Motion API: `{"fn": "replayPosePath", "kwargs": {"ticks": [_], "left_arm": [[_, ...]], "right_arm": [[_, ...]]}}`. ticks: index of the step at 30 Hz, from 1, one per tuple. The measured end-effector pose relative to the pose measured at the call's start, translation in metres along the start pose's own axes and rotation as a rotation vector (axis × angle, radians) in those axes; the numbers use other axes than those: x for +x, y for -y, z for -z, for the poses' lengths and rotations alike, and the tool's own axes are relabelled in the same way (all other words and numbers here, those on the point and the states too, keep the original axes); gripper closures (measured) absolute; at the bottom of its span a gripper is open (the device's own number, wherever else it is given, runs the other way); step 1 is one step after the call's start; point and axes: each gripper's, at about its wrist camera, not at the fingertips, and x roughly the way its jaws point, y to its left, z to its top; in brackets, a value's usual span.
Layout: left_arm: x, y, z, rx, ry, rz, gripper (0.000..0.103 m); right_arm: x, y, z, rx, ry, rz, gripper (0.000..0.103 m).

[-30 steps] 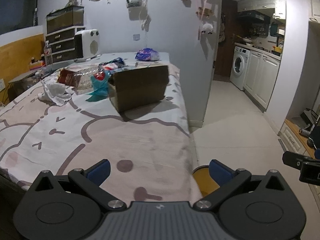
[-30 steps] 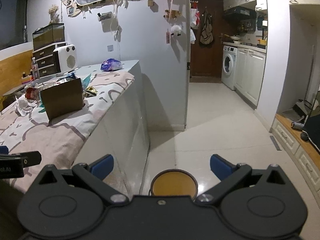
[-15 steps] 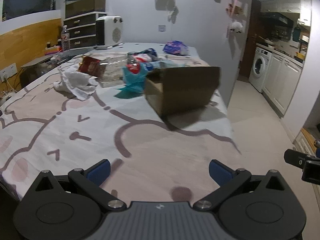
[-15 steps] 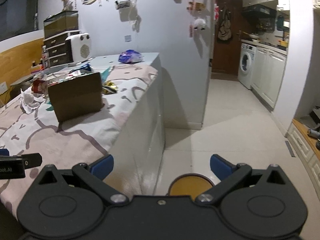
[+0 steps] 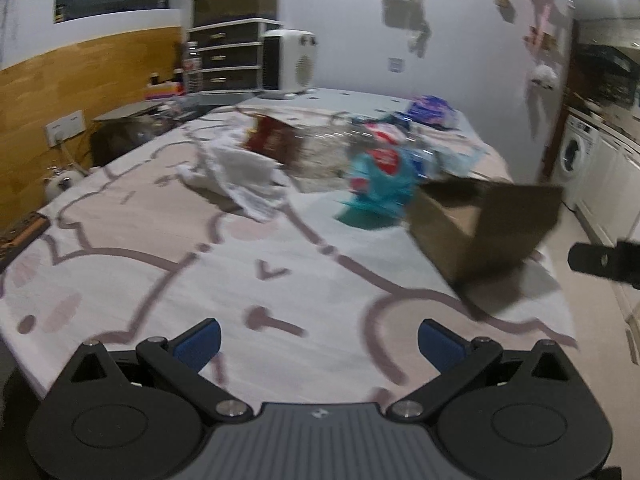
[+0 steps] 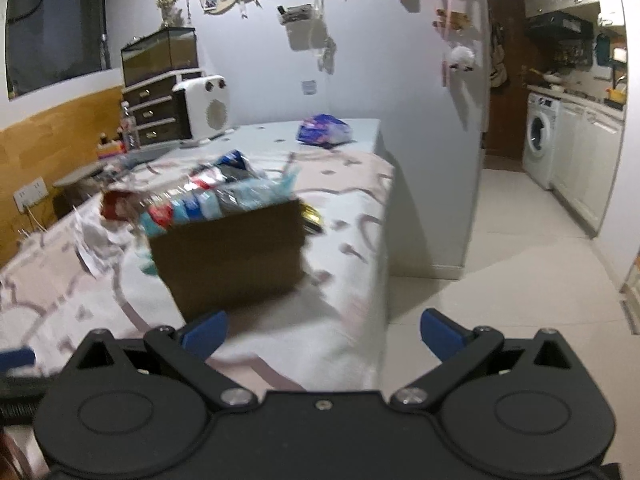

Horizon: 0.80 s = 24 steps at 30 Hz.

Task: Collect trash
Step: 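Move the right tool to the cardboard box while the left tool approaches the blue snack bag, then grasp the cardboard box with the right tool while the left tool grasps the blue snack bag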

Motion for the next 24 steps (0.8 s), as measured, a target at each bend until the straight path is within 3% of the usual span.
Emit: {"fn": "replayPosePath", "kwargs": {"ticks": [8, 13, 20, 24], "left_arm": [[0.007, -0.043, -0.020, -0.062, 0.026, -0.030, 0.000], [0.007, -0.057, -0.030, -0.077, 0.077, 0.002, 0.000], [0.007, -0.054, -0.057, -0.042, 0.058, 0.096, 0.000], [0.003, -0.039, -0.074, 0.030, 0.093, 0.161, 0.000]], "right_arm": [[0.037, -0.055, -0.022, 0.039, -0.007, -0.068, 0.000], [0.056, -0.087, -0.023, -0.010, 0.026, 0.027, 0.000], [0.058, -0.049, -0.021, 0.138, 0.030, 0.023, 0.000], [0.052, -0.025, -0.019, 0.145, 0.051, 0.091, 0.000]]}}
